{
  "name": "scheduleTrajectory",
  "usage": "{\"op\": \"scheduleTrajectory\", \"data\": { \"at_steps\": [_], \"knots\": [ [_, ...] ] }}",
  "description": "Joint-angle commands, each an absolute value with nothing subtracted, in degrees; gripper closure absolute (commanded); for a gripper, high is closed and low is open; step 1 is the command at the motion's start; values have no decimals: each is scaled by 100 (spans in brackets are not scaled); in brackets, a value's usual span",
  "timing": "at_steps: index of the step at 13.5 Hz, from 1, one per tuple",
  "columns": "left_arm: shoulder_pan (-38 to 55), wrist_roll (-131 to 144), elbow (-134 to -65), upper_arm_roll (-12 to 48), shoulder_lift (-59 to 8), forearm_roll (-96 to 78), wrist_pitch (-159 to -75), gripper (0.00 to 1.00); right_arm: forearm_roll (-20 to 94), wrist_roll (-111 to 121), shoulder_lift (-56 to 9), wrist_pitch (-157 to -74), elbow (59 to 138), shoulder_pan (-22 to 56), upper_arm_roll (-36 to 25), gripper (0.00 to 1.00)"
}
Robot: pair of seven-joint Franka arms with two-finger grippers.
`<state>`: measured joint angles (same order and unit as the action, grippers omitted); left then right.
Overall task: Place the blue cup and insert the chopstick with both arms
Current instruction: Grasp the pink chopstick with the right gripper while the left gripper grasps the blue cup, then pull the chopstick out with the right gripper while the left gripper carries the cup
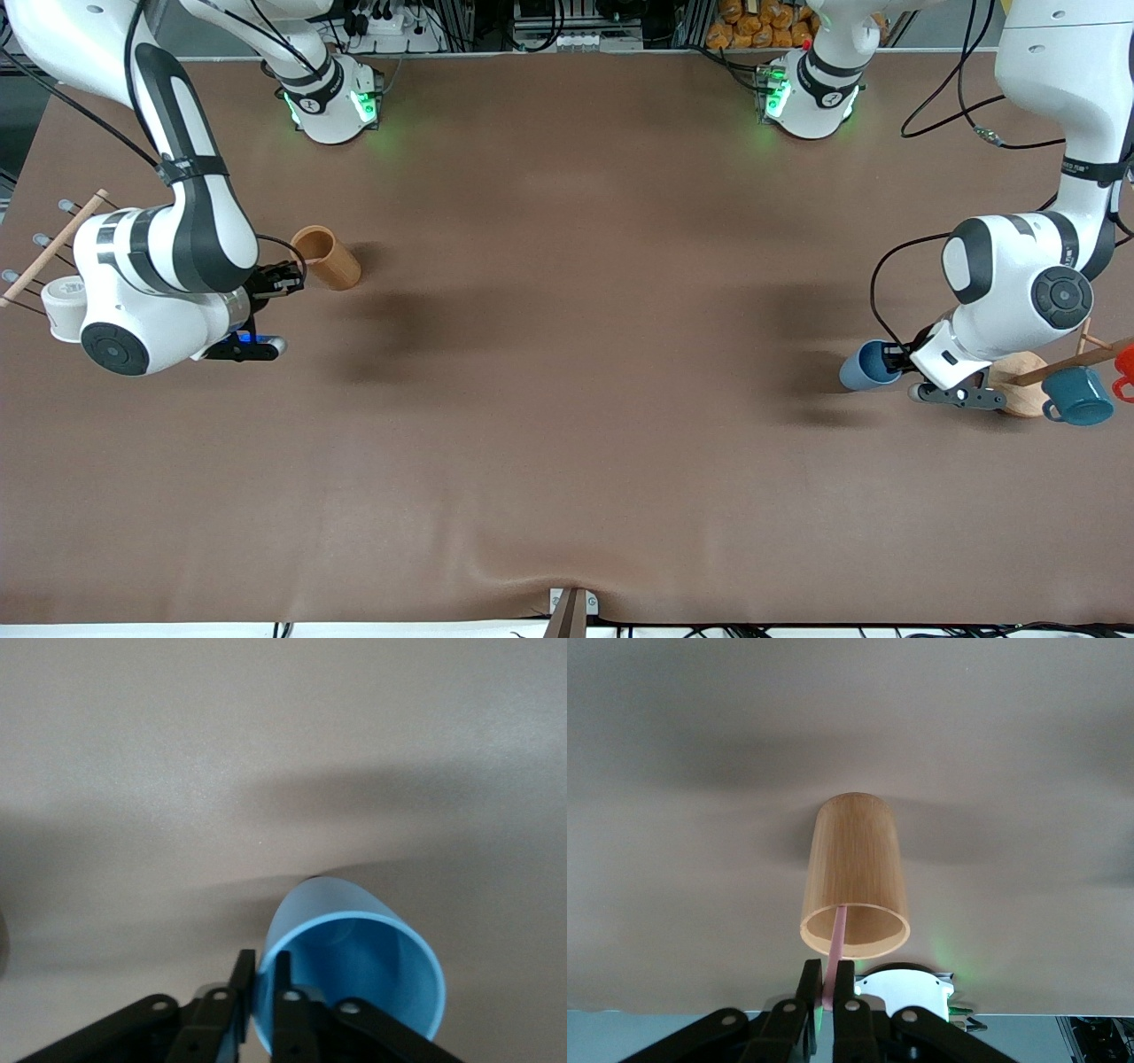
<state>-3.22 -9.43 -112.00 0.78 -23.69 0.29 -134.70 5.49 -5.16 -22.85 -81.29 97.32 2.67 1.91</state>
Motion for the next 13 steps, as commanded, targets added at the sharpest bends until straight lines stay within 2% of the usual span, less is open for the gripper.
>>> {"op": "scheduleTrajectory", "data": {
  "at_steps": [1,6,10,13],
  "knots": [
    [-299,-1028,-11118,114,-2312,-26,-13377,100,606,-615,-2198,-8025,9765,281,220,100],
    [-264,-547,-11118,789,-1785,-44,-12491,100,554,-659,-1838,-7165,9397,290,211,100],
    [-272,332,-11197,1650,-1644,-44,-12331,100,545,-860,-1732,-6347,8274,299,246,100],
    [-246,1534,-11206,2388,-1670,-35,-12348,100,589,-1055,-1740,-6117,7596,281,246,100]
  ]
}}
